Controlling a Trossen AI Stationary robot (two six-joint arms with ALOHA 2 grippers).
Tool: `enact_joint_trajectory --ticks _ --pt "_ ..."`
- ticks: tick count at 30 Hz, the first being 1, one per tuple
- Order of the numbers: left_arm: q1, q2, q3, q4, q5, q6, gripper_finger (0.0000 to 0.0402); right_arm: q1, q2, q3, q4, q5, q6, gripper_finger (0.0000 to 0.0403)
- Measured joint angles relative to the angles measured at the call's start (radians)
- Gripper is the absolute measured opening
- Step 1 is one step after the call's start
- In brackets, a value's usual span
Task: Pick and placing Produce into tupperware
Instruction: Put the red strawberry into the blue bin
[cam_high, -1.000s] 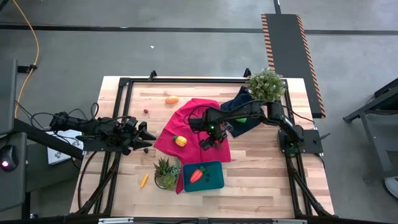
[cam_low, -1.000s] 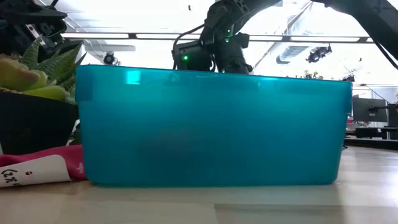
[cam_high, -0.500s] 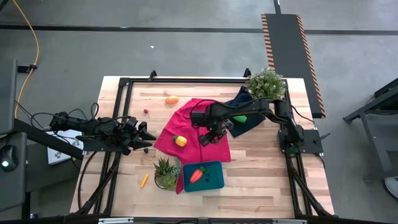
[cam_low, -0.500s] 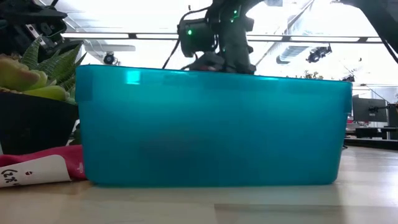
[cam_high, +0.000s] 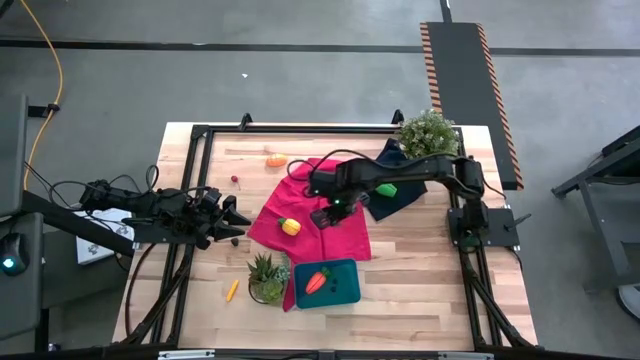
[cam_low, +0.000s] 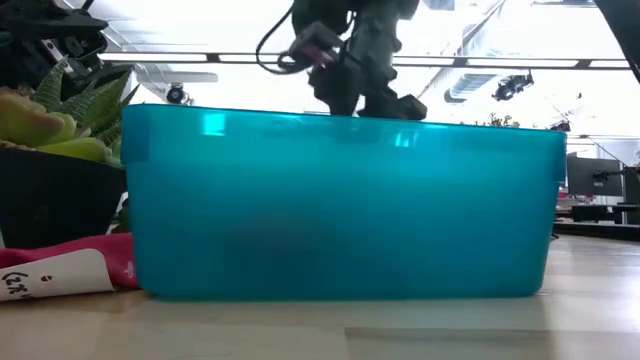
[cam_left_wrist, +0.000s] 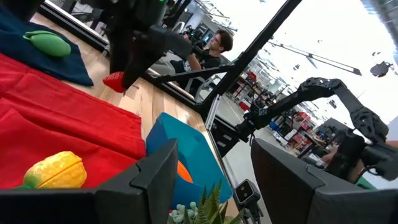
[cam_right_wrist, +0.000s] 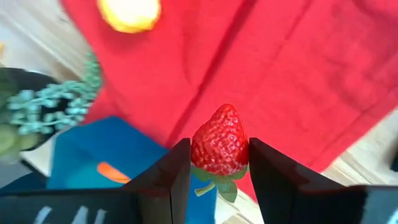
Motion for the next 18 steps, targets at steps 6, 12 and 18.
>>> enact_joint_trajectory --ticks 6,12,18 --pt "0.0 0.0 0.0 0.0 0.0 0.0 0.0193 0.0 -0.057 0.0 0.053 0.008 -0.034 0.0129" --pt "0.0 0.0 0.0 0.0 0.0 0.0 0.0193 0.024 -0.117 0.0 0.086 0.01 -0.11 0.0129" --pt "0.0 0.0 0.0 0.0 0.0 -0.001 0.0193 0.079 -0.176 0.0 0.098 0.01 -0.172 0.0129"
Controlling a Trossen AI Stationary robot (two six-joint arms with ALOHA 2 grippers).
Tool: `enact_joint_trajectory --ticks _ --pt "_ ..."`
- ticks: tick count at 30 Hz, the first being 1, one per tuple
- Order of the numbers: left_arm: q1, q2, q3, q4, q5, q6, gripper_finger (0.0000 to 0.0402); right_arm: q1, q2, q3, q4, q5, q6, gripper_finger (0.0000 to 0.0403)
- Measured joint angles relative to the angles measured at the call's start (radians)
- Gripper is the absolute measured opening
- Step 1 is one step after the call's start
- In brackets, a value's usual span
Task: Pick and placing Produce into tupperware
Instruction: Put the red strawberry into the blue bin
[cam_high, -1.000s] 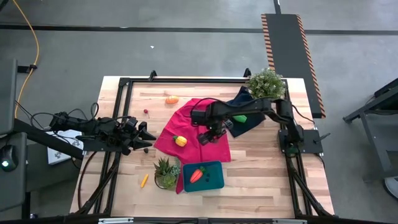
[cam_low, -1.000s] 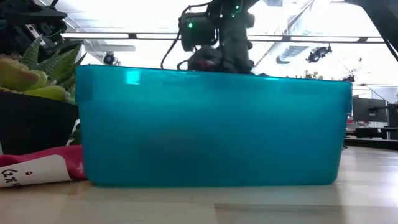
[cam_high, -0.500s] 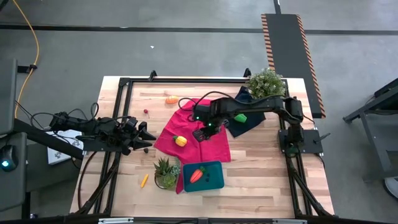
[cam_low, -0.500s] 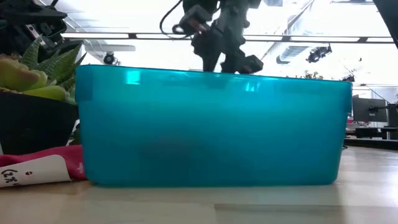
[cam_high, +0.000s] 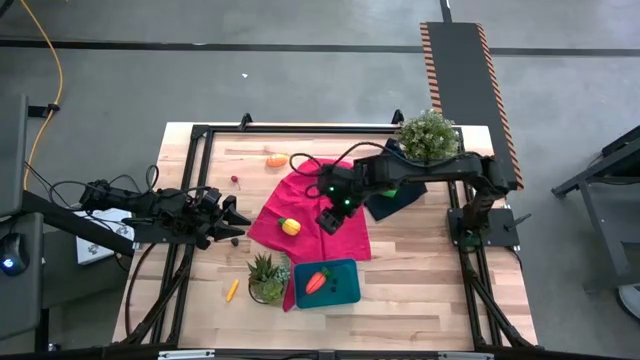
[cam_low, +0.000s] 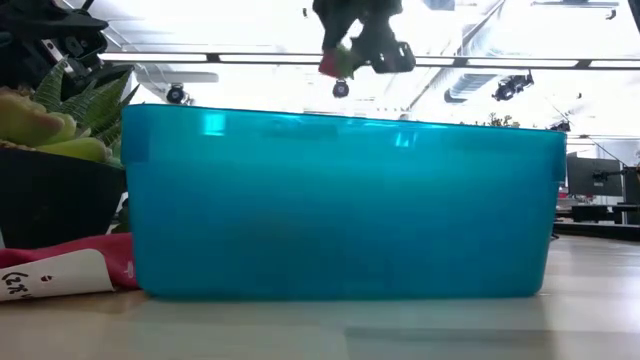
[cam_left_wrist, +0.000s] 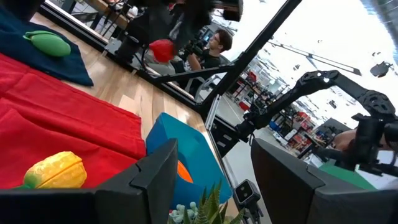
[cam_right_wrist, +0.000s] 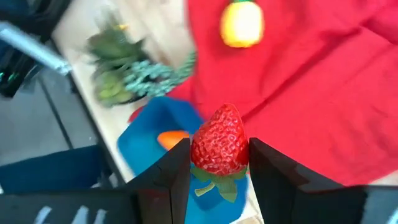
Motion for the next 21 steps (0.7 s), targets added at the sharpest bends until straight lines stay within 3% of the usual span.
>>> enact_joint_trajectory --ticks 11,21 --pt "0.0 0.0 0.0 -0.001 -0.011 -0.005 0.0193 0.161 -0.04 0.0 0.15 -0.001 -0.139 0.0129" --pt "0.0 0.0 0.0 0.0 -0.011 -0.168 0.0193 0.266 -0.04 0.0 0.162 0.029 -0.215 0.0129"
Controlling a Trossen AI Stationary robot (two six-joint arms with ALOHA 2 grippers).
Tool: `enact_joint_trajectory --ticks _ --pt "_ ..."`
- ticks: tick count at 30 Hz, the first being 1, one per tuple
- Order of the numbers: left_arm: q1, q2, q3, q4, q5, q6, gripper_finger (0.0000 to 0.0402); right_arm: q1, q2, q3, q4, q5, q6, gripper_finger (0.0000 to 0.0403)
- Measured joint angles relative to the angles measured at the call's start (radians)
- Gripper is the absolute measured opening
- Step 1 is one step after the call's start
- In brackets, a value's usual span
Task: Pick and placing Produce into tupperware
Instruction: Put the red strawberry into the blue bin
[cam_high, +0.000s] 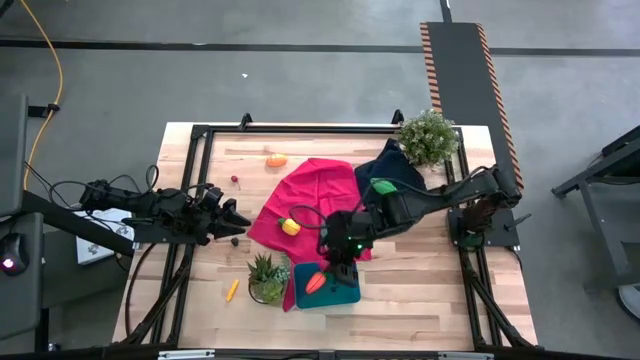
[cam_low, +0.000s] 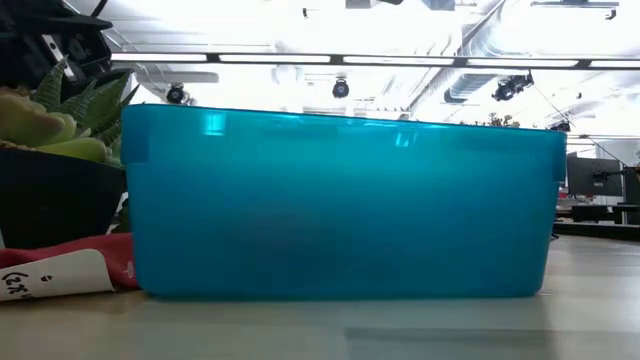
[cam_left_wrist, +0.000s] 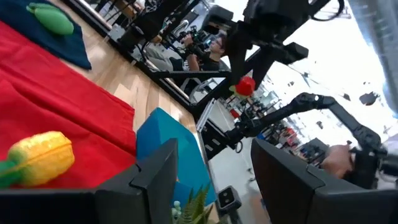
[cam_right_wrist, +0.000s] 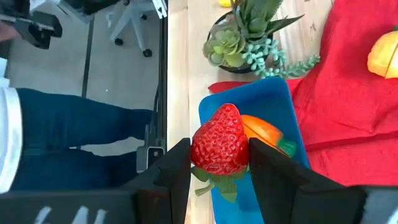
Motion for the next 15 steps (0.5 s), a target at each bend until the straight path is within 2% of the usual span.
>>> enact_joint_trajectory --ticks 7,10,15 --pt "0.0 0.0 0.0 0.0 0.0 -0.041 0.0193 0.032 0.002 0.0 -0.069 0.055 0.064 0.0129" --pt "0.0 0.0 0.0 0.001 -0.007 -0.146 0.0193 0.041 0.003 0.0 -0.089 0.085 0.073 0.0129" --pt "0.0 0.0 0.0 0.018 -0.097 -0.358 0.0193 0.046 0.003 0.0 -0.087 0.121 0.127 0.0129"
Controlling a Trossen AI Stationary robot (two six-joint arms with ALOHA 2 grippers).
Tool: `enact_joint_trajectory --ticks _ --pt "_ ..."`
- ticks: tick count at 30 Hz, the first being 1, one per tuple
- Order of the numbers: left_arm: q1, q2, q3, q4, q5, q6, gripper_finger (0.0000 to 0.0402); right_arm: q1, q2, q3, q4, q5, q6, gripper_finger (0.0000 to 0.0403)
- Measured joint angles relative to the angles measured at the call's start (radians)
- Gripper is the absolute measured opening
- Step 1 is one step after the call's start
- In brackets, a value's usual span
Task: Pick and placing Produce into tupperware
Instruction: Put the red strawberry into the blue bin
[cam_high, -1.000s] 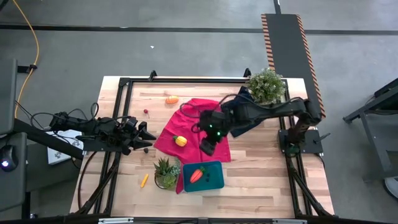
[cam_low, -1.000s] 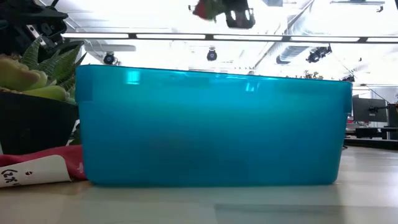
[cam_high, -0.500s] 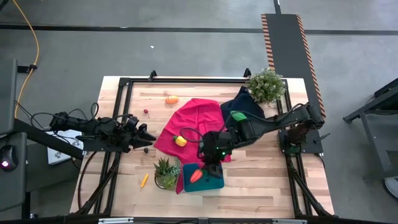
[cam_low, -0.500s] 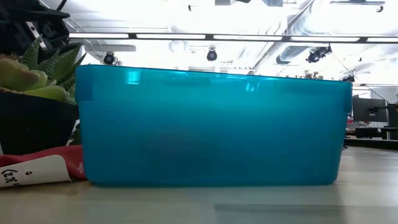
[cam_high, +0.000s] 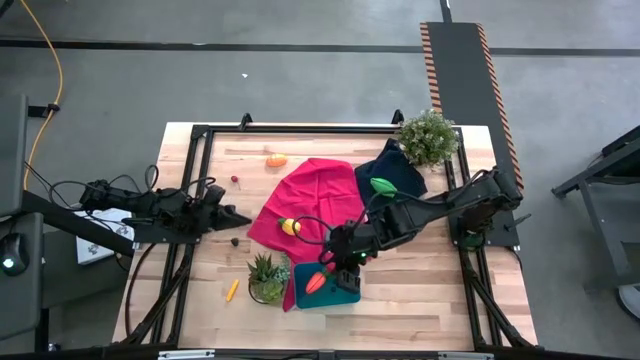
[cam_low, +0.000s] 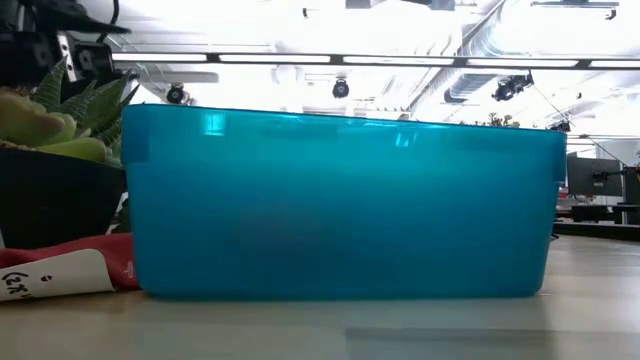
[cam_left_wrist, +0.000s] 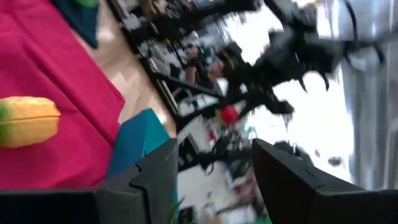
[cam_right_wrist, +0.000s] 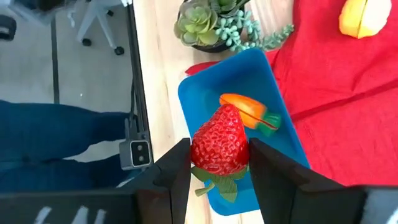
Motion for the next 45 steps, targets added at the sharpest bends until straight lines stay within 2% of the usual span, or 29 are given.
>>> enact_joint_trajectory --ticks 2,4,8,12,16,20,23,28,35,45 --pt "0.0 0.0 0.0 0.021 -0.039 -0.101 0.0193 0.0 0.0 0.0 0.005 0.009 0.01 0.0129" --pt "0.0 0.0 0.0 0.058 -0.046 -0.131 0.0193 -0.001 0.001 0.0 0.021 0.024 0.034 0.0129" --pt "0.0 0.0 0.026 0.183 0.032 -0.005 0.0193 -0.008 0.001 0.0 0.059 0.034 0.081 0.0129" --pt "0.0 0.0 0.145 0.186 0.104 0.128 0.0193 -0.015 0.01 0.0 0.082 0.041 0.134 0.0129" --pt "0.0 0.02 0.315 -0.024 0.146 0.212 0.0193 -0.017 0.031 0.0 0.072 0.05 0.184 0.0129" --pt "0.0 0.091 0.49 -0.345 0.148 0.243 0.0193 -0.016 0.062 0.0 0.062 0.046 0.227 0.0129" --pt "0.0 0.162 0.586 -0.501 0.149 0.267 0.0193 -0.014 0.085 0.0 0.037 0.039 0.26 0.0129" --pt "0.0 0.28 0.676 -0.591 0.19 0.305 0.0193 -0.013 0.115 0.0 0.01 0.029 0.318 0.0129" --pt "-0.03 0.366 0.692 -0.635 0.231 0.318 0.0193 -0.002 0.16 0.0 -0.03 0.035 0.396 0.0128" --pt "-0.21 0.403 0.692 -0.666 0.079 0.281 0.0193 0.024 0.235 0.0 -0.039 0.039 0.509 0.0128"
